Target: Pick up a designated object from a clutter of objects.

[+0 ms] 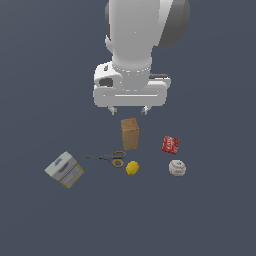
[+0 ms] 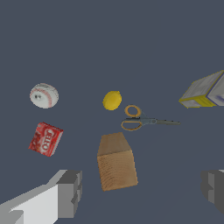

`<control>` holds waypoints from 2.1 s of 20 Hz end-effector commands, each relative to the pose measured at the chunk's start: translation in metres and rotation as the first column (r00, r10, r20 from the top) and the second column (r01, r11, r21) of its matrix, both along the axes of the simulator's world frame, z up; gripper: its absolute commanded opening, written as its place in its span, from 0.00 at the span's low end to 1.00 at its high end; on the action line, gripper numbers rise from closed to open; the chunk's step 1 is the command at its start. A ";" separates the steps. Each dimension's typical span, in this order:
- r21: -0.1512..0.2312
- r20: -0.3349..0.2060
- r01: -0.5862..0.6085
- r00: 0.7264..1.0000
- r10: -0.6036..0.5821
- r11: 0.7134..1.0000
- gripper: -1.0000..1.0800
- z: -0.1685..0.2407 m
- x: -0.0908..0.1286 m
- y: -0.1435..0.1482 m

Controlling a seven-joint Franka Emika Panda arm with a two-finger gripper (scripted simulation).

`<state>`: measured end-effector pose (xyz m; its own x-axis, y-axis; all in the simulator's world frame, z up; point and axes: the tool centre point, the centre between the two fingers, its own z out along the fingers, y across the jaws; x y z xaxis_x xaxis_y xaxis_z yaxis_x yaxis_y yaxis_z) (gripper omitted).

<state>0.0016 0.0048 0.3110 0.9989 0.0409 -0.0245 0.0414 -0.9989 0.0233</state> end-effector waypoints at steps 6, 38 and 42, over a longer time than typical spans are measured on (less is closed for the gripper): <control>0.006 0.017 -0.013 1.000 0.013 1.000 0.96 0.006 0.004 0.015; 0.010 0.026 -0.351 0.936 0.351 0.936 0.96 -0.060 0.025 -0.011; 0.010 0.024 -0.429 0.903 0.429 0.903 0.96 -0.079 0.027 -0.021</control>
<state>0.0280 -0.0126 0.2391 0.8999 0.4361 0.0001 0.4360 -0.8998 0.0140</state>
